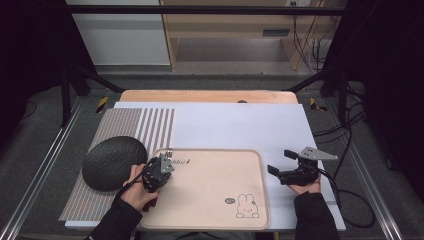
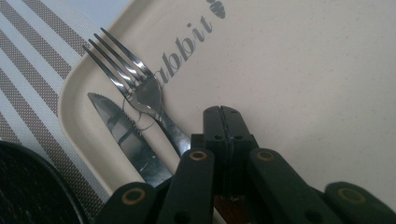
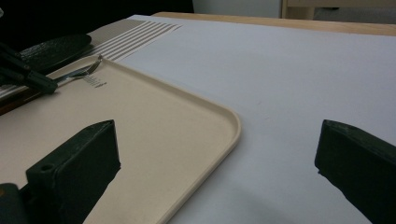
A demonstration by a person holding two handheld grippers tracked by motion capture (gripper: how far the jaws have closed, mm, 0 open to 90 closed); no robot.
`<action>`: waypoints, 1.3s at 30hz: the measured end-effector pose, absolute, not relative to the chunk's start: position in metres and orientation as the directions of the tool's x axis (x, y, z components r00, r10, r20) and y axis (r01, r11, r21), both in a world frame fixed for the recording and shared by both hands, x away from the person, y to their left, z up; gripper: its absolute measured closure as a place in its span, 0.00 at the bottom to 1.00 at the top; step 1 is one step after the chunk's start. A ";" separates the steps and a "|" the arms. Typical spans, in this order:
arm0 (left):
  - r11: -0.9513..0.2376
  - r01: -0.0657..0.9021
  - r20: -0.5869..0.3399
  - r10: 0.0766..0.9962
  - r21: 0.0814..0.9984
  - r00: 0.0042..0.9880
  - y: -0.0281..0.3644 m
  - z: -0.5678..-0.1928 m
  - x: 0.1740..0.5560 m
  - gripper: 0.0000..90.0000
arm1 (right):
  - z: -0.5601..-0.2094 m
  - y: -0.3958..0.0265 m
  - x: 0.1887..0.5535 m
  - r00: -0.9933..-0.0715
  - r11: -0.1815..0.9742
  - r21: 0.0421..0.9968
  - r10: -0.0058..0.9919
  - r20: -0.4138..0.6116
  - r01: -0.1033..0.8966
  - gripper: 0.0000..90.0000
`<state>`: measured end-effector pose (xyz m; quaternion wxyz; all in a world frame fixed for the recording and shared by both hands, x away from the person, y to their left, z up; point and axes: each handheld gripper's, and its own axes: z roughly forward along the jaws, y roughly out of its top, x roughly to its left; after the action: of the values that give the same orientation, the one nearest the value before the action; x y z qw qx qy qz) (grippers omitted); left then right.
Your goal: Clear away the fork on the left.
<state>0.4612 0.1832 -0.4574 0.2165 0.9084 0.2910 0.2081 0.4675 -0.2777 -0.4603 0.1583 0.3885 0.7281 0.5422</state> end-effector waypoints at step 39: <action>-0.579 0.387 0.084 0.624 0.718 0.777 0.244 -0.405 0.452 0.07 | -0.460 -0.279 0.468 -0.650 0.109 0.914 0.735 0.190 0.391 0.00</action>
<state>0.4516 0.2435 -0.4052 0.3560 0.8727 0.2897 0.1666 0.4676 -0.2788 -0.4598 0.1583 0.3870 0.7277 0.5437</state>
